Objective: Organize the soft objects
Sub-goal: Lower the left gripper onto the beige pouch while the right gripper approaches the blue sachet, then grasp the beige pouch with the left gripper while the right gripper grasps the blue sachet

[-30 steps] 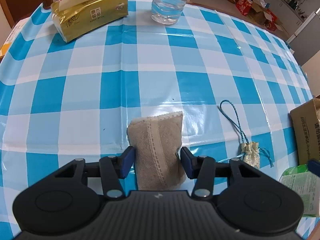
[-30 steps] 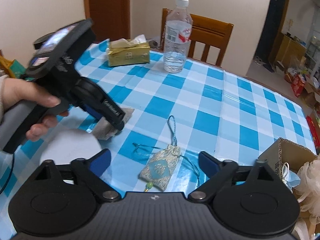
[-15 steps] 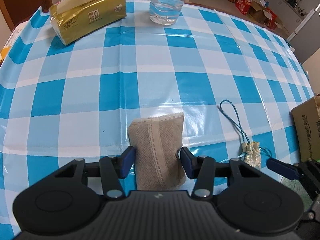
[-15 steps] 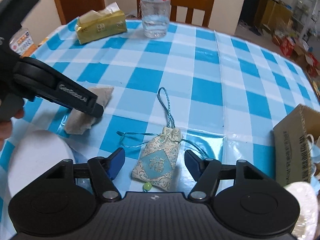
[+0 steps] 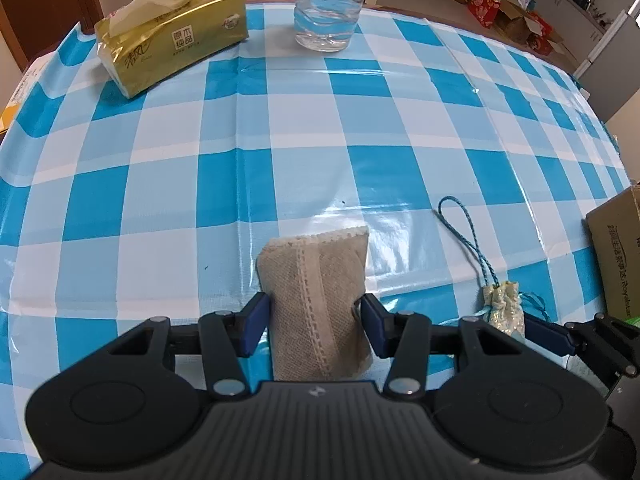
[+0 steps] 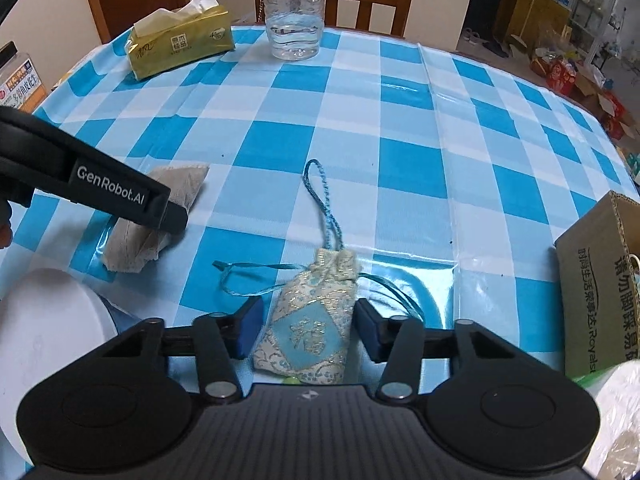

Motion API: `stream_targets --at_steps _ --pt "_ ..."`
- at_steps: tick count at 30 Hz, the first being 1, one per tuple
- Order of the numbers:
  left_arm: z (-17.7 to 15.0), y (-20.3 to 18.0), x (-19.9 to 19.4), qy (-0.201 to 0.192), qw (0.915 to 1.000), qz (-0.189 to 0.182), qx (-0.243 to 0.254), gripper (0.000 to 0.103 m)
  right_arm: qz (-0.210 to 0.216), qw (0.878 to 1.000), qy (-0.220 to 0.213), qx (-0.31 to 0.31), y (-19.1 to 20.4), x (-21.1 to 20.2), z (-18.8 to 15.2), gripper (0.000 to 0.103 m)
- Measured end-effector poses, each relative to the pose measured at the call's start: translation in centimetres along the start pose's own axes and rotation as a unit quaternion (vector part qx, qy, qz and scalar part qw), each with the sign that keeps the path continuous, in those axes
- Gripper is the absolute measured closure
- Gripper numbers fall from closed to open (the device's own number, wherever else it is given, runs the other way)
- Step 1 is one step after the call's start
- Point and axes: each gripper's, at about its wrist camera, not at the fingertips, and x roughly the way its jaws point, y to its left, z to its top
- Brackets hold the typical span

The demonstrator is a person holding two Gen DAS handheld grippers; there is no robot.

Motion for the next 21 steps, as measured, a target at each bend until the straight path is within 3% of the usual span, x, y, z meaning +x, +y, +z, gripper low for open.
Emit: stream_targets --at_steps 2,11,21 --pt "-0.1 -0.1 -0.1 -0.001 1.0 0.002 0.001 0.057 0.0 1.0 -0.002 0.004 -0.2 -0.1 0.0 0.06" --pt "-0.3 0.1 -0.3 -0.01 0.9998 -0.014 0.008 0.078 0.009 1.0 -0.014 0.003 -0.6 -0.8 -0.2 0.067" --pt "-0.2 -0.2 -1.8 -0.023 0.9991 -0.027 0.022 0.081 0.018 0.999 -0.032 -0.01 -0.8 -2.7 0.2 0.067"
